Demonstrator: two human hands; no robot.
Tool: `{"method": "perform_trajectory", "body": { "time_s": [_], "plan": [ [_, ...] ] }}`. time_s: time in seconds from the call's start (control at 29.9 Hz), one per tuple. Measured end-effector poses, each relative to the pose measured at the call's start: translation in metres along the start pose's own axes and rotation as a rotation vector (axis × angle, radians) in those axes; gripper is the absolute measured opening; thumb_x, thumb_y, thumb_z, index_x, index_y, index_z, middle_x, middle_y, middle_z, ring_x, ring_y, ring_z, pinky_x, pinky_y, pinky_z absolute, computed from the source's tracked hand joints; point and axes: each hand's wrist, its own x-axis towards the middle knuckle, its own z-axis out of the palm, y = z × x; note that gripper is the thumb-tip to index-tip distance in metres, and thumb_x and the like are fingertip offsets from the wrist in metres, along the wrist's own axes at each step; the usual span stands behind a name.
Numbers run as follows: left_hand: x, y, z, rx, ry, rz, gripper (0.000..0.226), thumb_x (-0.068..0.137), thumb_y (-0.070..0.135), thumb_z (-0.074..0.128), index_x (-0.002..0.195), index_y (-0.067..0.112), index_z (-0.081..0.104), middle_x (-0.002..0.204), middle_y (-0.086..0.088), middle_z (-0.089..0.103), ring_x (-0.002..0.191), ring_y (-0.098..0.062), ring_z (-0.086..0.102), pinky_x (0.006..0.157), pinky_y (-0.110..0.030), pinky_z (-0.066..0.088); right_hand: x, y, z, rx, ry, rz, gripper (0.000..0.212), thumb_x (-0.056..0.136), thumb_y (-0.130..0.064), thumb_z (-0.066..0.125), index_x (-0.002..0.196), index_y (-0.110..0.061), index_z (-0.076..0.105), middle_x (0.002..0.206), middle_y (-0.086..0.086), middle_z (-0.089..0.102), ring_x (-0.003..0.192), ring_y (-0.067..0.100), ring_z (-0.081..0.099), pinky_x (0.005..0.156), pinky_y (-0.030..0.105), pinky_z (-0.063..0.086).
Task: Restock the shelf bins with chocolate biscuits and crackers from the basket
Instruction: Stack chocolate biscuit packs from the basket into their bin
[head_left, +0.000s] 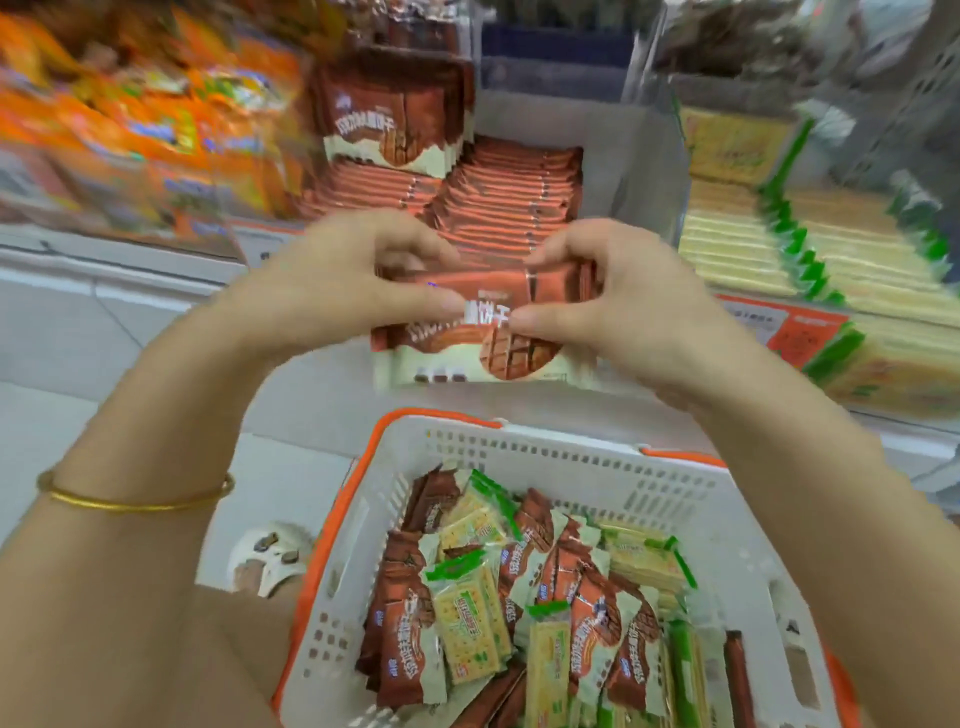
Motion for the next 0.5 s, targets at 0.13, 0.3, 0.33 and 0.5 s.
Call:
{"method": "perform_trajectory", "body": {
  "time_s": [0.13, 0.3, 0.33, 0.5],
  "plan": [
    [0.024, -0.015, -0.035, 0.045, 0.551, 0.074, 0.041, 0.085, 0.028, 0.069, 0.119, 0.012, 0.053, 0.096, -0.001, 0.061, 0.08, -0.005, 0.058, 0.073, -0.014, 0.046, 0.061, -0.048, 0.005, -0.194, 0.298, -0.196, 0.028, 0.077, -0.02, 0.076, 0.094, -0.023, 0.054, 0.08, -0.014, 0.049, 0.079, 0.008, 0.051, 0.07, 0.02, 0.044],
    [0.034, -0.054, -0.034, 0.623, 0.445, 0.044, 0.07, 0.082, 0.057, 0.024, 0.121, 0.009, 0.058, 0.121, -0.015, 0.059, 0.119, -0.032, 0.049, 0.102, -0.044, 0.036, 0.158, -0.041, 0.044, -0.377, 0.4, -0.148, 0.022, 0.085, -0.024, 0.067, 0.099, -0.027, 0.051, 0.099, -0.007, 0.056, 0.1, 0.021, 0.056, 0.079, 0.034, 0.045],
    [0.036, -0.058, -0.032, 0.682, 0.419, 0.03, 0.074, 0.082, 0.058, 0.018, 0.125, 0.012, 0.057, 0.128, -0.013, 0.056, 0.126, -0.03, 0.045, 0.108, -0.047, 0.03, 0.173, -0.036, 0.052, -0.395, 0.413, -0.139, 0.021, 0.085, -0.026, 0.067, 0.1, -0.027, 0.052, 0.101, -0.005, 0.06, 0.102, 0.023, 0.056, 0.078, 0.034, 0.043],
    [0.04, -0.062, -0.026, 0.731, 0.401, -0.047, 0.069, 0.083, 0.052, 0.014, 0.135, 0.023, 0.048, 0.149, -0.003, 0.038, 0.142, -0.02, 0.023, 0.115, -0.042, 0.007, 0.22, -0.025, 0.078, -0.492, 0.412, -0.184, 0.029, 0.086, -0.026, 0.067, 0.11, -0.018, 0.052, 0.116, 0.005, 0.054, 0.103, 0.027, 0.055, 0.07, 0.034, 0.039]
  ]
}}
